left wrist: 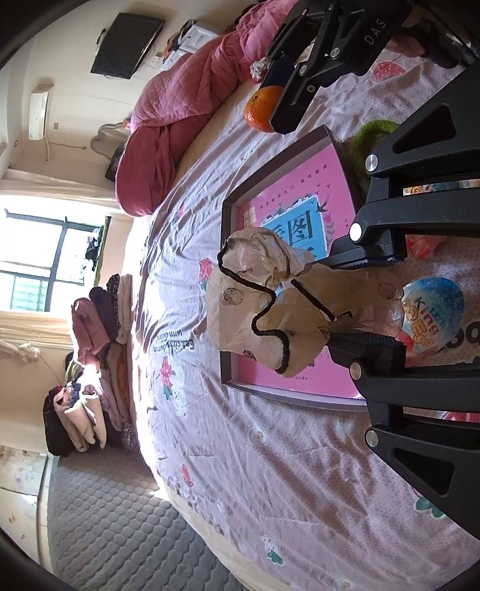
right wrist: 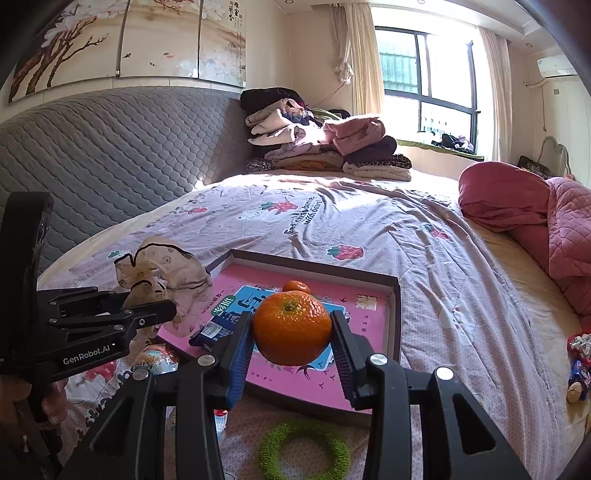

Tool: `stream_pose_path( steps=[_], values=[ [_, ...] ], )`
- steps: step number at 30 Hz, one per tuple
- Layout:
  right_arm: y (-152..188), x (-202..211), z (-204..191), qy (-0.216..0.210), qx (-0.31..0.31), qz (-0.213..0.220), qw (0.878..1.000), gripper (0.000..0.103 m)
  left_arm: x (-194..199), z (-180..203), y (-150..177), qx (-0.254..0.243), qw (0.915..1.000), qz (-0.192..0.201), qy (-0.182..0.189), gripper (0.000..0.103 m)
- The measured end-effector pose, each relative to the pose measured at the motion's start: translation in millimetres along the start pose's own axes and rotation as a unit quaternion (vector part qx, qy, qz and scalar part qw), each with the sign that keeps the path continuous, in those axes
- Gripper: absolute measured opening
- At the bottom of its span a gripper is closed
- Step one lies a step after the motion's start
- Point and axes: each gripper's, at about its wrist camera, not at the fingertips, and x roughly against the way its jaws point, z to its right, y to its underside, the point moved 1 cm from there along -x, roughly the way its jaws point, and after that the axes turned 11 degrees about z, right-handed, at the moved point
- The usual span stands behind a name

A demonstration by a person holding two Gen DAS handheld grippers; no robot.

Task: Organize objects
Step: 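Carry the mesh bag with the left tool while the right tool carries the orange over the tray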

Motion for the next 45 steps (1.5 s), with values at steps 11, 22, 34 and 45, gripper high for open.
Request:
stream_pose_path(
  steps=[11, 22, 34, 45],
  values=[
    [0.5, -11.0, 7.8, 0.006, 0.004, -0.002, 1.000, 0.041, -15.1, -22.1, -9.3, 0.016, 0.9997, -0.001, -0.020, 0.028],
    [12.2, -31.8, 14.3, 0.011, -0.002, -0.024, 1.000, 0.041, -44.1, -29.3, -10.3, 0.022, 0.9991, -0.021, -0.030, 0.028],
    [31.6, -60.6, 24.3, 0.019, -0.005, -0.064, 0.998, 0.041, -70.8, -29.3, 6.7, 0.017, 0.9975, -0.060, -0.032, 0.028],
    [46.9, -81.7, 23.3, 0.018, 0.001, -0.105, 0.994, 0.041, -82.2, -27.9, 16.9, 0.005, 0.9954, -0.088, -0.038, 0.029]
  ],
)
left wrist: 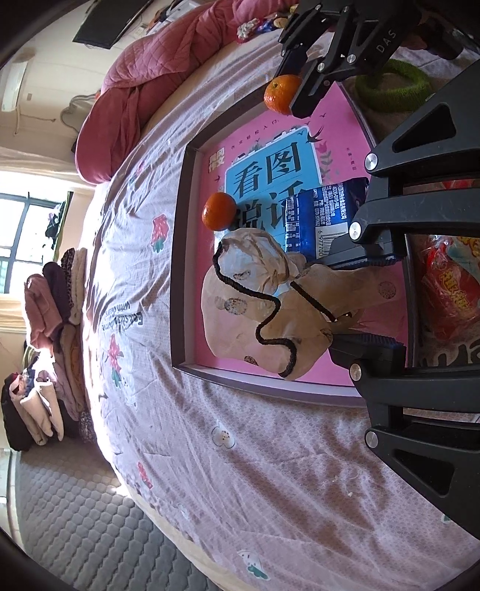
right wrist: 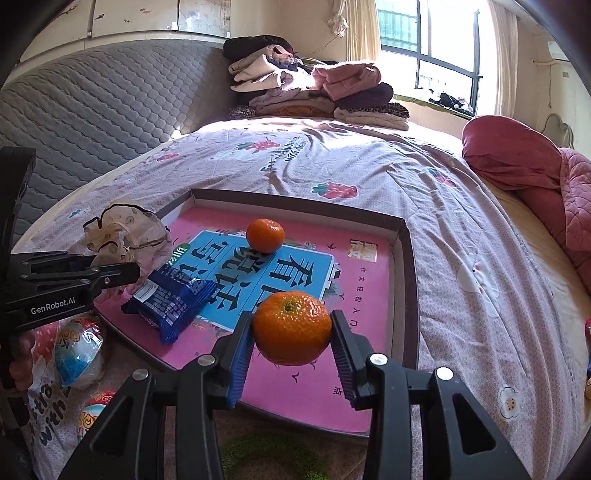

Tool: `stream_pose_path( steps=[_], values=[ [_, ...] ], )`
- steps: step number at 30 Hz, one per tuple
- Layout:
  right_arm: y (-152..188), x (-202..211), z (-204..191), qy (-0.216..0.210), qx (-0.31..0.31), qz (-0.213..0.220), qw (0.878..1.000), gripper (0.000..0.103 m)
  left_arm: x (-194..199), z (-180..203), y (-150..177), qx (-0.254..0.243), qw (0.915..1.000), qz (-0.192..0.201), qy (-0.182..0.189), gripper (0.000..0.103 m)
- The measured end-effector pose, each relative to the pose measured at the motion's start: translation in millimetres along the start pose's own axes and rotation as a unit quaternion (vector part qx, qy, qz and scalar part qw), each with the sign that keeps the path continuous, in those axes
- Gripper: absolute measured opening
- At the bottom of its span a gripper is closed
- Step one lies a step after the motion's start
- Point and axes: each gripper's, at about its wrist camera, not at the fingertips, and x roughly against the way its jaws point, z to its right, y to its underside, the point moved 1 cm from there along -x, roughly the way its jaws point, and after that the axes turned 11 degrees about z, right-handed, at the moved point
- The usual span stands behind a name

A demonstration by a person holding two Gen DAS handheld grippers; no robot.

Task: Organize objects
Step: 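Carry the mesh bag with the left tool while the right tool carries the orange over the tray, then lower the mesh bag into the tray and open the left tool while the right tool lowers the orange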

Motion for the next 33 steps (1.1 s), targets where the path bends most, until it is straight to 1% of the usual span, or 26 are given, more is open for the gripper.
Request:
stream_pose_path(
  steps=[15, 28, 31, 33],
  values=[
    [10.4, -12.0, 0.0, 0.009, -0.001, -0.032, 0.999, 0.041, -5.2, -5.0, 4.7, 0.003, 0.9999, -0.014, -0.007, 0.030],
    [11.9, -14.2, 3.1, 0.008, -0.016, -0.039, 0.999, 0.041, -7.7, -9.3, 7.9, 0.011, 0.9996, -0.024, -0.010, 0.033],
    [11.6, -14.5, 4.5, 0.012, -0.016, -0.041, 0.999, 0.042, -6.9, -10.8, 7.4, 0.015, 0.9996, -0.024, -0.011, 0.036],
    [11.8, -14.4, 3.7, 0.013, -0.015, -0.042, 0.999, 0.042, -6.2, -11.9, 6.8, 0.019, 0.9995, -0.024, -0.010, 0.042]
  ],
)
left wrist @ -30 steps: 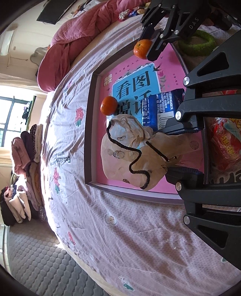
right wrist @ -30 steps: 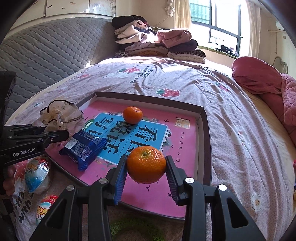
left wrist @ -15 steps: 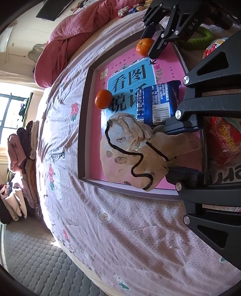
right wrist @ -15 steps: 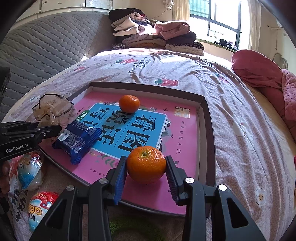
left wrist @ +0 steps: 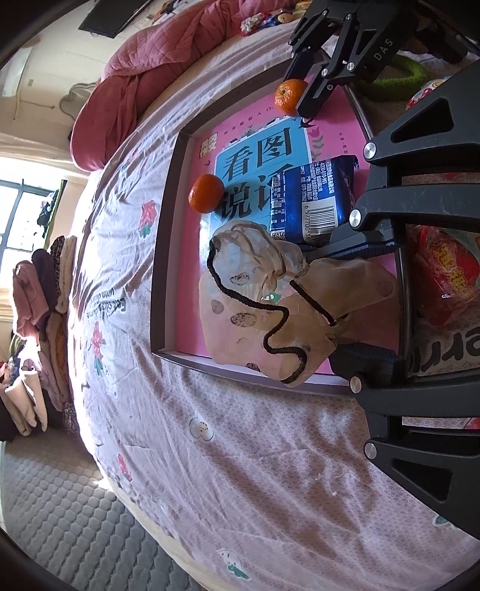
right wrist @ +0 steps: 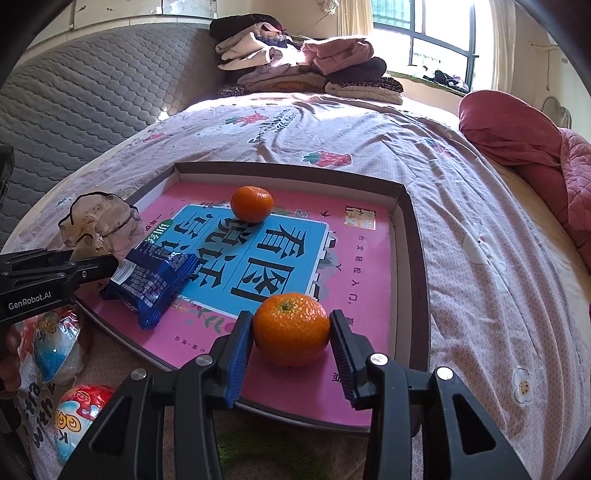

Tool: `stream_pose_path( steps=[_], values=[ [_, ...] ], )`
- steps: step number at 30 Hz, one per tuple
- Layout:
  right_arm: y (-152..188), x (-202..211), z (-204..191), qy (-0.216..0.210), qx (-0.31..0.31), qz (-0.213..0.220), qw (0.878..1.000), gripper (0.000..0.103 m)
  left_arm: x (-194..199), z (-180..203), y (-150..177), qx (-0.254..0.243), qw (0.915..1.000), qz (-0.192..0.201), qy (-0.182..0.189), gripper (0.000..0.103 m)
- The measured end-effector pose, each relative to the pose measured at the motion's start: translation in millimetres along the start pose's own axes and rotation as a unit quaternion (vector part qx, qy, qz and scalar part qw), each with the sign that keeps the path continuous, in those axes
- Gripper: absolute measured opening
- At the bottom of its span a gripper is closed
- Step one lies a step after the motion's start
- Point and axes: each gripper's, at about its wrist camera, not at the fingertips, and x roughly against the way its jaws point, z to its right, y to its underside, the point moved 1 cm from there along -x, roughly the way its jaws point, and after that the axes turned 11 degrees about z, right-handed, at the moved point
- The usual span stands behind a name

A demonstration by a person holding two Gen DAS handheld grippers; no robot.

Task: Organize objects
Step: 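Lower the mesh bag into the tray and open the left tool while the right tool lowers the orange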

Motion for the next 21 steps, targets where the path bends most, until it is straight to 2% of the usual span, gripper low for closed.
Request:
stream_pose_path(
  steps=[2, 4, 10, 12, 21],
  values=[
    [-0.1, 0.0, -0.4, 0.001, 0.000, 0.000, 1.000, 0.042, 0.7, 0.1, -1.1, -0.002, 1.0000, 0.002, 0.000, 0.044],
    [-0.3, -0.2, -0.2, 0.001, 0.000, -0.001, 1.000, 0.042, 1.3, 0.2, -1.4, -0.003, 1.0000, 0.005, -0.003, 0.053],
    [-0.3, 0.8, 1.0, 0.008, 0.001, -0.002, 1.000, 0.047, 1.5, 0.9, -2.1, -0.006, 0.9999, 0.009, -0.007, 0.057],
    [-0.4, 1.4, 0.5, 0.009, 0.002, -0.001, 1.000, 0.047, 3.6, -0.1, -3.4, -0.004, 0.9998, 0.014, -0.010, 0.065],
    [-4.6, 6.9, 1.2, 0.011, 0.003, 0.010, 1.000, 0.051, 21.4, -4.4, -14.4, 0.008, 0.9987, 0.049, -0.009, 0.074]
  ],
)
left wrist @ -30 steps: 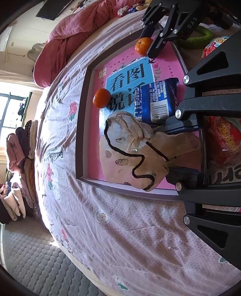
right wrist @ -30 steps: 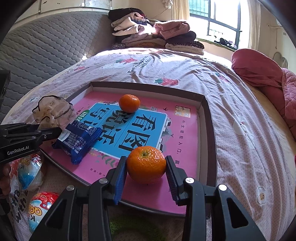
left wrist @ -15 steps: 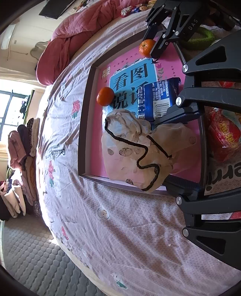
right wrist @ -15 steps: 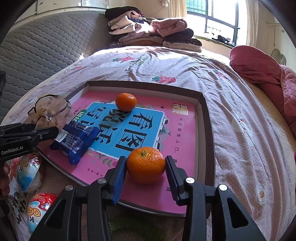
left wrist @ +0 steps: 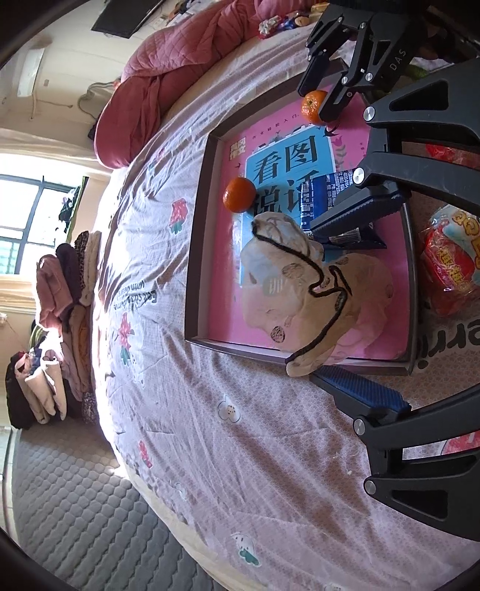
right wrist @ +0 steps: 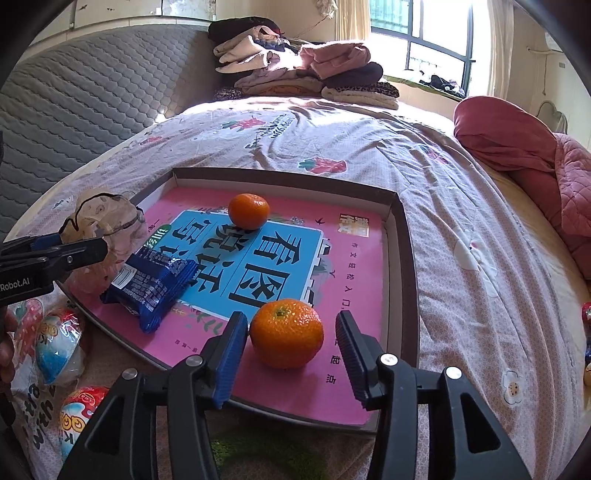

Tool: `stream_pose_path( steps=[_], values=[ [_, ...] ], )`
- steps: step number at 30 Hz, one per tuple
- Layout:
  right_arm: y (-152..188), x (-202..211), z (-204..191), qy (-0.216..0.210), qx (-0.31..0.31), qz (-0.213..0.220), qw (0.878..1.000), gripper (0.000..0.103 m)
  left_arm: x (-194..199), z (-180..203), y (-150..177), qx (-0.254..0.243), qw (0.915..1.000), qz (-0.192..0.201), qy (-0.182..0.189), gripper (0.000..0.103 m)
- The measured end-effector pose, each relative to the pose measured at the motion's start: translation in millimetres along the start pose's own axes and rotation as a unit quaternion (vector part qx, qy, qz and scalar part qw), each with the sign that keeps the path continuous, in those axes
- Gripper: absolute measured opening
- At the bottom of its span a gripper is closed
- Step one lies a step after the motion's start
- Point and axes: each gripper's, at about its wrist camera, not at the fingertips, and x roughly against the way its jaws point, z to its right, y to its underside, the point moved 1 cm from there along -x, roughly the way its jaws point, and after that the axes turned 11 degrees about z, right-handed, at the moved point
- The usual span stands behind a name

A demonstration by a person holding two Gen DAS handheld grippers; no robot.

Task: Organize objects
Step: 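Lower the mesh bag into the tray and open the left tool while the right tool lowers the orange, then open the right tool to release the orange in the tray while the left tool pulls back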

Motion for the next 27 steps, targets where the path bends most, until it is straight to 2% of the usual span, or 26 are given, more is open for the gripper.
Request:
stream_pose_path(
  steps=[27],
  values=[
    [-18.7, 37.9, -5.5, -0.014, -0.007, 0.046, 0.999, 0.053, 51.3, 9.9, -7.5, 0.001, 0.9994, 0.035, 0.002, 0.075]
  ],
)
